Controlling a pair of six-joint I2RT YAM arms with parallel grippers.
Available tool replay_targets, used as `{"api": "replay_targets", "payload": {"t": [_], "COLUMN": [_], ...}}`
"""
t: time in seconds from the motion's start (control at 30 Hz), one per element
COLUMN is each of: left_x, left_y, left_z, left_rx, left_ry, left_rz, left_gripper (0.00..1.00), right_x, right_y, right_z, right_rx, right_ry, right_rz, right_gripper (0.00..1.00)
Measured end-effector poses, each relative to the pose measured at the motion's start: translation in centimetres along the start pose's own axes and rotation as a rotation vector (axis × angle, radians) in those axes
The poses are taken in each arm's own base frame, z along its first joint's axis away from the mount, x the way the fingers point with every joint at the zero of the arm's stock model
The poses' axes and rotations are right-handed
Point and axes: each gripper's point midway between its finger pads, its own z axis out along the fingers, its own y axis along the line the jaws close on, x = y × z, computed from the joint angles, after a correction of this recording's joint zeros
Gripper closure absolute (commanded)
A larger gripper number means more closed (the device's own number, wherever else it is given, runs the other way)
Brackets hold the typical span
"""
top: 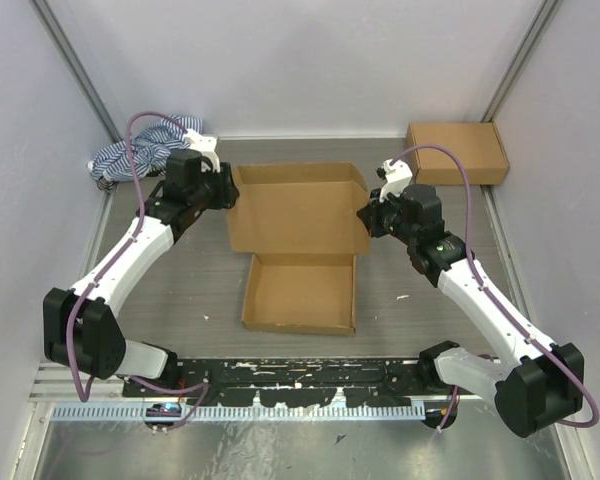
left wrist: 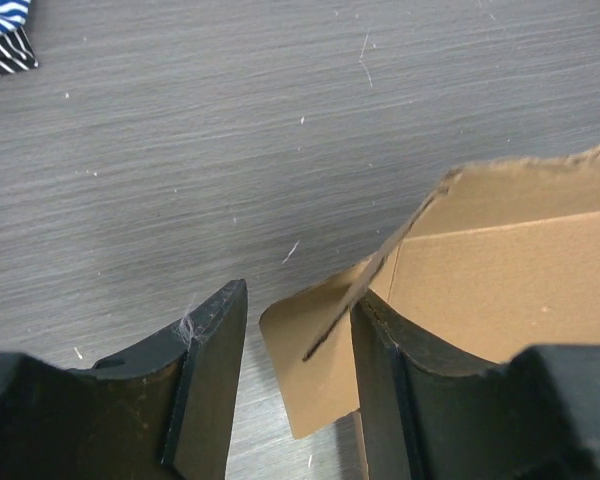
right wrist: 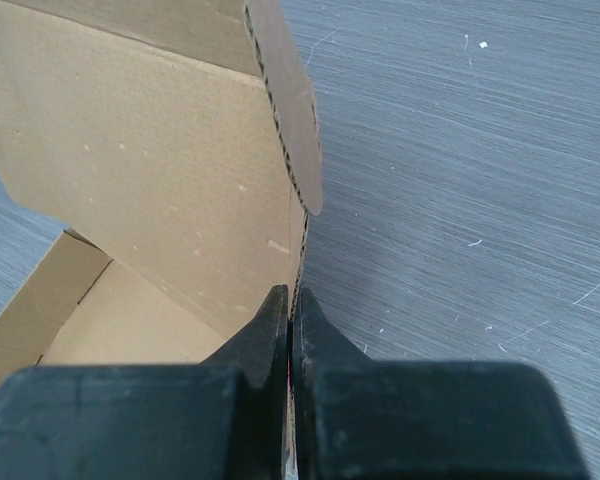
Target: Fold the paper box
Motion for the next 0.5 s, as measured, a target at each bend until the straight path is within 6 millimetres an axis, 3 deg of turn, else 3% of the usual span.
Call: {"api": "replay_targets", "payload": {"t": [0.3, 0.5], "left_x": [-1.8, -1.4], "left_y": [-0.4, -0.5], "left_z": [0.5, 1.1], "left_rx": [0.024, 0.041], "left_ry": [-0.077, -0.068], "left_rz": [0.039, 0.065], "left_gripper": [0.54, 0.62], "right_x": [0.1, 0.0], "right_y": [0.2, 0.2], "right_z": [0.0, 0.0], "right_rx": [-0.012, -0.011], "right_ry": [0.003, 0.011], "right_rz": [0.000, 0.000], "right_gripper": [0.99, 0.99]}}
